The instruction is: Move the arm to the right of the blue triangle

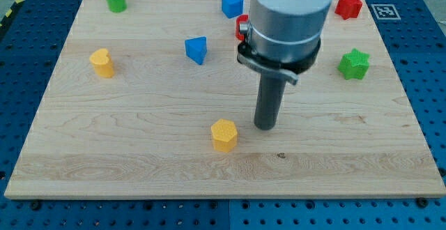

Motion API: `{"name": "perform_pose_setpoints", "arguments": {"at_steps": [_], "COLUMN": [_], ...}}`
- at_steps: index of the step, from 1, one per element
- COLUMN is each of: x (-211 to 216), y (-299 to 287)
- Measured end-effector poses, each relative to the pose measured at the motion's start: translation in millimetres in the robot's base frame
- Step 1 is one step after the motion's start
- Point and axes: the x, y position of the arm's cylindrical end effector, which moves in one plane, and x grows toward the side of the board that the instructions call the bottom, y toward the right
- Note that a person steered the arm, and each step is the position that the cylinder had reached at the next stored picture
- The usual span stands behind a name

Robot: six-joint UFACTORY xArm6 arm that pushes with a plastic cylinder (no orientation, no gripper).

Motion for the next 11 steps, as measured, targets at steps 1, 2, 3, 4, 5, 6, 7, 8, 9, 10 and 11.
{"name": "perform_pose_setpoints", "arguments": {"at_steps": [1, 2, 3, 4, 5, 6, 7, 8, 9, 10, 11], "x": [-15.6, -5.7, 20.9, 20.9, 26.2, 30.3, 26.6, -16.6, -52.8, -58.9, -95.7], "y": [0.0, 0.0, 0.0, 0.0, 0.0, 0.0, 0.0, -2.8, -21.0, -22.3, -27.3]}}
